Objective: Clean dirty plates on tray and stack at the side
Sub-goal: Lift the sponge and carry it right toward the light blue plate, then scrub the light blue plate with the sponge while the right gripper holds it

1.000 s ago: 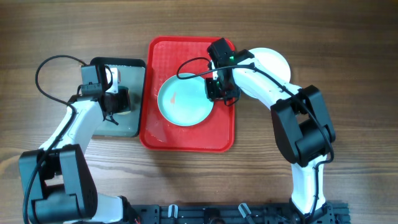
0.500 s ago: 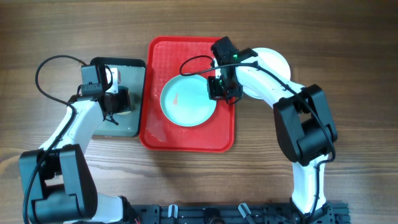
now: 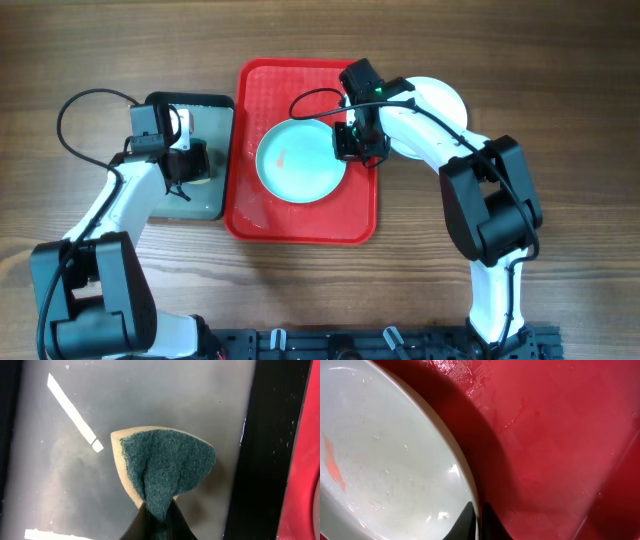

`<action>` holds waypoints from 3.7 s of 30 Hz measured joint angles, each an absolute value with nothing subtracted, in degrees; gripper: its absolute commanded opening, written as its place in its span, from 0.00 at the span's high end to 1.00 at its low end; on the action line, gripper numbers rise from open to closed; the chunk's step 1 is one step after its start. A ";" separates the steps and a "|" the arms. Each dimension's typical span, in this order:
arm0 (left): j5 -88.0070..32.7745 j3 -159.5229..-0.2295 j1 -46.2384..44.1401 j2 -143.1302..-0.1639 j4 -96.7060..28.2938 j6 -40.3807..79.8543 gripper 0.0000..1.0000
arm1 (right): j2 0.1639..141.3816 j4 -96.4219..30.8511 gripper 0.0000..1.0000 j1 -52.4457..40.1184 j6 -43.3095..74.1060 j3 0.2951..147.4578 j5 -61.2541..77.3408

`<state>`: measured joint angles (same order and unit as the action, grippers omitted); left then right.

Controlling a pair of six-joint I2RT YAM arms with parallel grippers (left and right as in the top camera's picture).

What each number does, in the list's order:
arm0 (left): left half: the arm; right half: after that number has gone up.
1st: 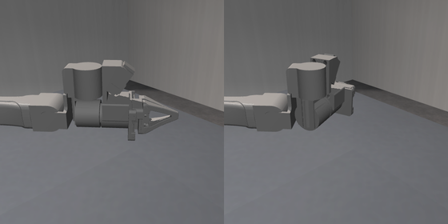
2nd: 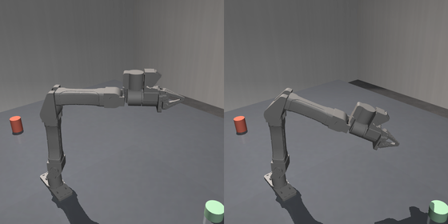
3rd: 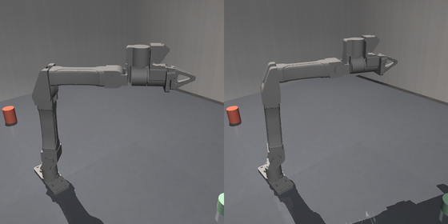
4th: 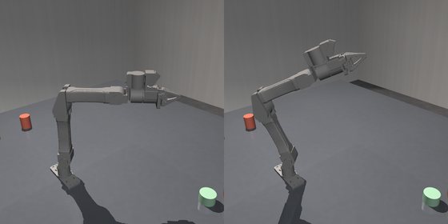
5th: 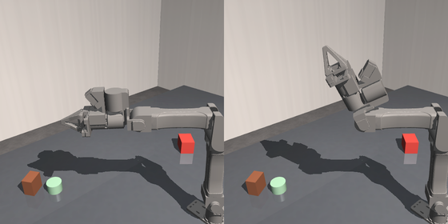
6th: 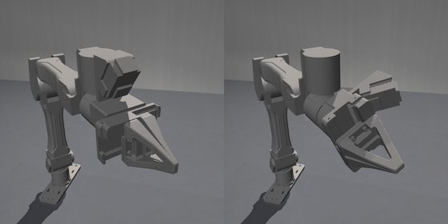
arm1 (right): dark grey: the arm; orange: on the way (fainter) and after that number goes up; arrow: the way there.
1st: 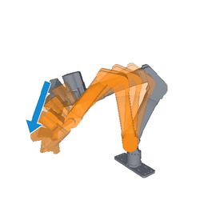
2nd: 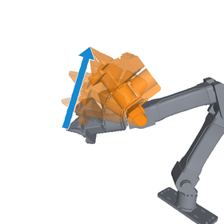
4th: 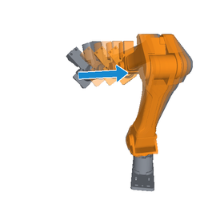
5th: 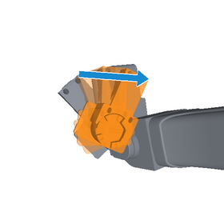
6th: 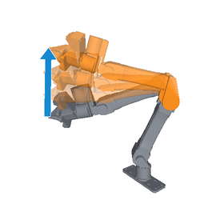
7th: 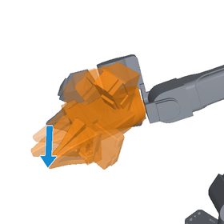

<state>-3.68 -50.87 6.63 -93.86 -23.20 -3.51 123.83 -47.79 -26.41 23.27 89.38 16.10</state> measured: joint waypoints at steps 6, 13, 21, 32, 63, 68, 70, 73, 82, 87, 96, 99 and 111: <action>-3.66 -50.87 6.63 -93.86 -23.20 -3.53 0.96 | 123.83 -47.81 0.86 -26.41 23.46 89.41 16.12; -3.68 -50.87 6.63 -93.86 -23.20 -3.51 0.96 | 123.39 -48.82 0.86 -26.41 23.79 89.45 16.10; -3.66 -50.87 6.63 -93.86 -23.20 -3.51 0.96 | 123.02 -48.84 0.90 -26.41 24.01 89.45 16.08; -3.68 -50.87 6.63 -93.86 -23.27 -3.51 0.96 | 123.00 -47.53 0.96 -26.41 24.01 89.27 16.08; -2.66 -66.74 6.63 -93.86 -36.45 -0.49 0.96 | 122.98 -49.04 0.96 -29.67 25.54 89.27 14.96; -2.68 -71.77 6.46 -93.84 -38.06 0.58 0.96 | 122.96 -49.43 0.96 -29.91 25.71 89.27 14.94; -3.14 -71.81 5.91 -93.86 -39.79 0.80 0.96 | 122.89 -49.47 0.96 -29.93 25.71 89.27 14.94; -4.62 -71.79 4.64 -93.86 -40.73 0.84 0.96 | 122.87 -49.47 0.96 -29.98 25.71 89.27 14.94; -12.14 -71.79 -1.04 -93.86 -42.74 2.28 0.96 | 122.87 -49.47 0.96 -29.98 25.71 89.27 14.94; -13.47 -71.02 -6.17 -93.86 -41.60 4.67 0.96 | 122.87 -49.47 0.96 -29.98 25.71 89.27 14.94; -13.85 -66.11 -13.56 -94.08 -37.17 7.49 0.96 | 122.87 -49.47 0.96 -29.98 25.71 89.27 14.94; -13.80 -65.39 -14.50 -95.18 -36.36 8.97 0.96 | 122.87 -49.47 0.96 -29.98 25.71 89.27 14.94; -8.45 -65.01 -14.74 -99.85 -35.90 14.35 0.96 | 122.87 -49.47 0.96 -29.98 25.71 89.27 14.94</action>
